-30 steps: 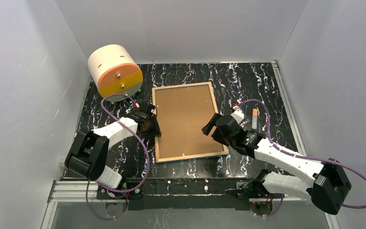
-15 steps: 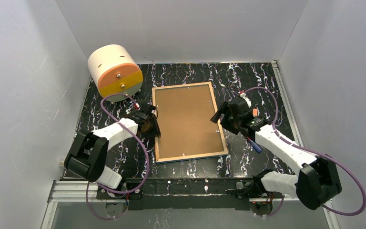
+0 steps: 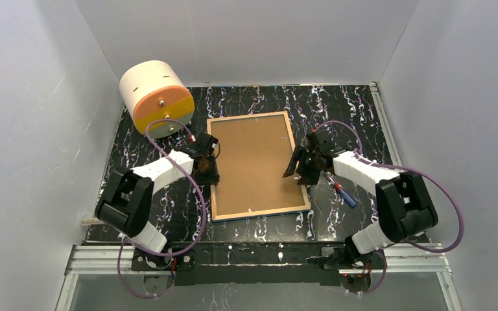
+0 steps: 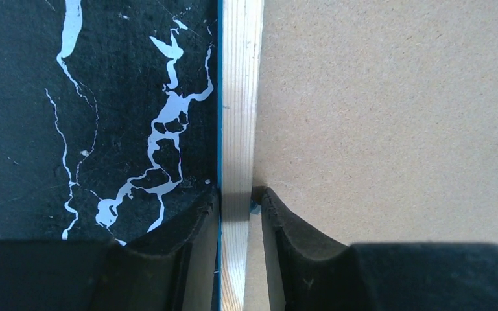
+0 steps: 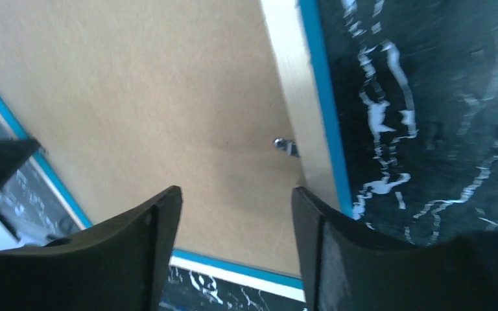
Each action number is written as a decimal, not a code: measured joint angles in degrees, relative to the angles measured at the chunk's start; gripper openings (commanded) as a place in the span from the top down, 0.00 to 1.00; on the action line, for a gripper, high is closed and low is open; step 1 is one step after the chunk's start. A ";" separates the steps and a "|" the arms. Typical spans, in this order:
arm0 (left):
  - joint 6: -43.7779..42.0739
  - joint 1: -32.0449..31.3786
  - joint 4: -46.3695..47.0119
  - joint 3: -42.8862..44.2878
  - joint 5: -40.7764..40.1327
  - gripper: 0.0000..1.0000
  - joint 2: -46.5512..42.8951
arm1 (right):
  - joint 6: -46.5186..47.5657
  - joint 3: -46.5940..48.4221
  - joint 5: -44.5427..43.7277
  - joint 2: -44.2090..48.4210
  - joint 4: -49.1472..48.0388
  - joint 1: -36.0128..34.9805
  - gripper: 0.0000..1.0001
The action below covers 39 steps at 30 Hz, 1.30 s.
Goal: Take the photo out of the frame
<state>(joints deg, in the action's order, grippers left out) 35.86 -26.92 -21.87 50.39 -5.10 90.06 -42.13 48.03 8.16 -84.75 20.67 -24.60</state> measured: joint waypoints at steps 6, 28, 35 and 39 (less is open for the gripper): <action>-2.03 0.02 -4.68 4.48 0.46 0.96 3.45 | -2.19 -3.69 7.54 1.22 -1.36 -0.22 0.39; -5.05 0.04 -8.50 8.31 0.50 1.00 6.36 | 2.69 -2.58 -11.45 15.67 18.23 17.40 0.16; -7.80 0.04 -13.44 13.25 0.37 1.00 10.19 | 7.89 -2.93 -12.35 9.66 16.68 19.69 0.14; -8.85 0.04 -15.28 15.06 0.31 0.98 11.63 | 11.13 -2.93 -14.34 7.10 16.33 20.11 0.10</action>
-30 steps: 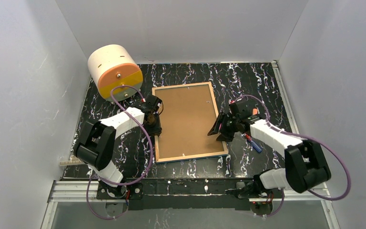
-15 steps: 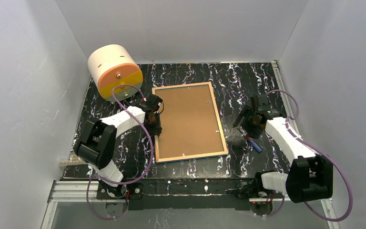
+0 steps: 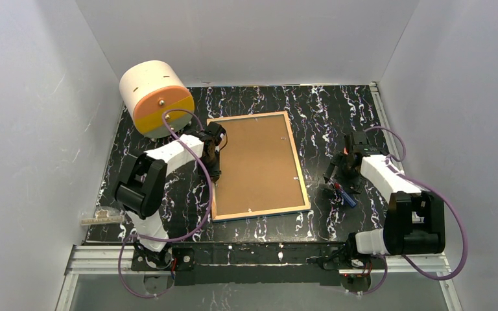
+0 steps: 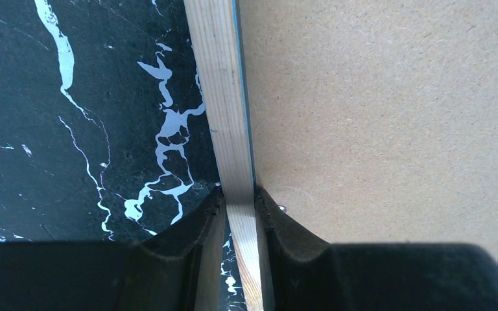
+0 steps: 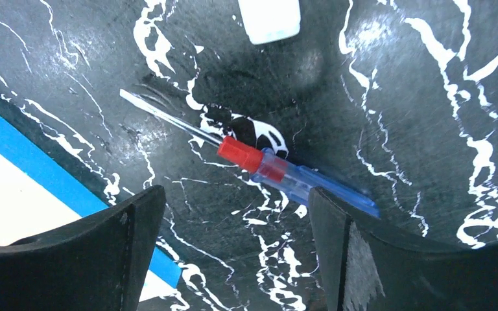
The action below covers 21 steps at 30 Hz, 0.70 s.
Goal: Take the photo out of the frame
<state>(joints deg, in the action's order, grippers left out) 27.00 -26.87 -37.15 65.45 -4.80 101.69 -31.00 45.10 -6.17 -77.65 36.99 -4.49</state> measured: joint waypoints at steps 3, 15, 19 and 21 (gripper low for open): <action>-0.46 0.00 -0.42 0.39 0.00 0.92 0.33 | 2.16 0.00 -0.85 -0.09 -1.07 0.00 0.10; -0.44 -0.02 -0.20 0.24 0.13 0.71 -0.13 | 3.89 -0.07 2.56 -5.99 -3.19 0.04 0.37; -0.87 0.13 -0.11 0.24 -0.15 0.65 -0.24 | 3.91 -0.11 3.76 -6.10 -3.89 0.33 0.42; -0.87 0.17 0.52 0.24 -0.31 0.63 -0.31 | 3.89 -0.28 3.98 -6.08 -4.17 0.35 0.44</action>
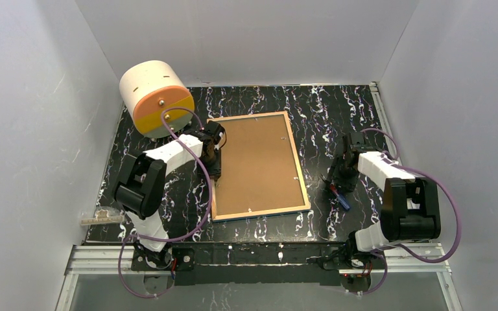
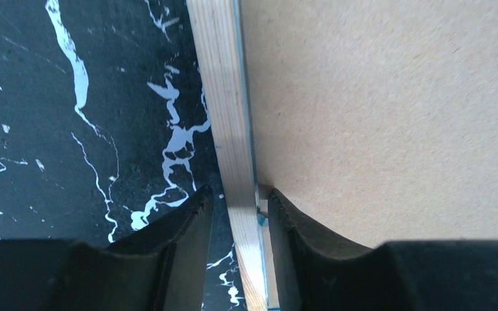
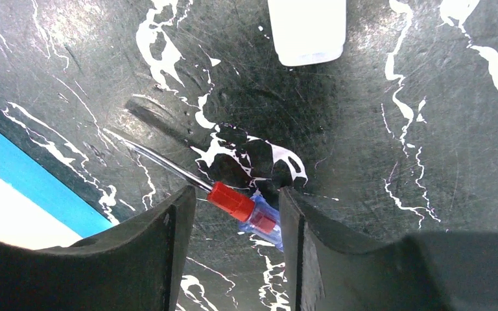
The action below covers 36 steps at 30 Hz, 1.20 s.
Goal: Take the photo out of the frame
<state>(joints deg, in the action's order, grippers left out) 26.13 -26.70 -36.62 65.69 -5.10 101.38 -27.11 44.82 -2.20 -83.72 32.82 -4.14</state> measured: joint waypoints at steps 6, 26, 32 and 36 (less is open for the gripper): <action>0.02 0.11 3.69 0.09 -0.35 0.61 -0.02 | -0.09 -0.33 1.88 0.04 -0.70 0.28 0.50; 2.36 0.28 6.01 0.13 1.88 0.56 -8.02 | 0.11 1.77 8.41 -3.10 -2.69 0.26 0.40; 4.07 0.28 8.39 -2.99 4.02 0.49 -11.61 | -0.26 0.72 8.02 -0.92 -2.82 -0.11 0.31; 5.90 0.28 9.18 -6.36 4.24 0.36 -14.93 | -1.20 -2.05 8.79 2.78 -2.21 -0.04 0.32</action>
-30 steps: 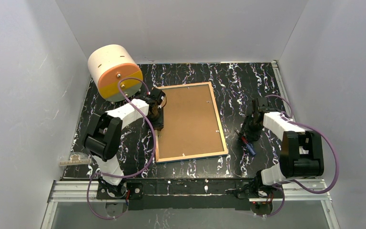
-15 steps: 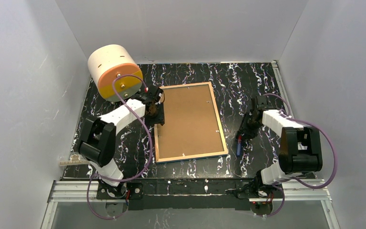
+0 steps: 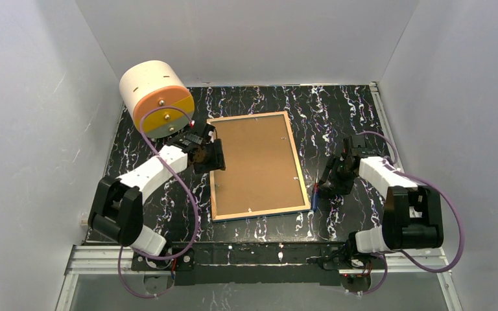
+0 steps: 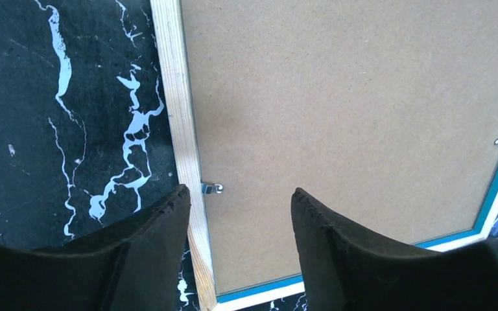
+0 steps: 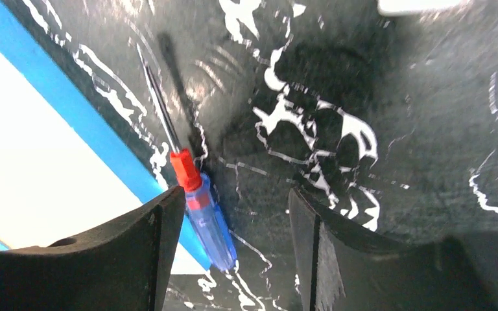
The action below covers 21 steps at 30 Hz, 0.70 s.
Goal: Take the photo out of the frame
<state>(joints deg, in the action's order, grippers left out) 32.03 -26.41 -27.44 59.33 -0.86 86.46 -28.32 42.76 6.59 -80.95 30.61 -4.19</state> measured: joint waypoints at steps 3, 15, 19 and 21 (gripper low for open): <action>1.20 0.00 0.76 -1.53 -0.17 0.26 -2.58 | -0.61 -1.27 2.08 2.43 1.22 -0.02 0.32; 5.33 0.44 4.13 -3.61 -1.18 0.01 -9.16 | -3.30 -1.42 4.11 4.55 2.43 -2.54 0.38; 6.73 1.11 4.48 -4.28 -2.73 0.02 -11.19 | -5.55 -1.81 0.44 4.50 2.51 -6.51 0.39; 7.52 1.57 4.46 -4.66 -3.32 0.02 -12.37 | -6.84 -2.32 -2.49 4.50 3.04 -8.33 0.39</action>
<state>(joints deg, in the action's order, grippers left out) 39.55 -24.84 -22.98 54.68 -4.19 74.08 -35.16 40.45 4.10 -76.44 33.65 -12.51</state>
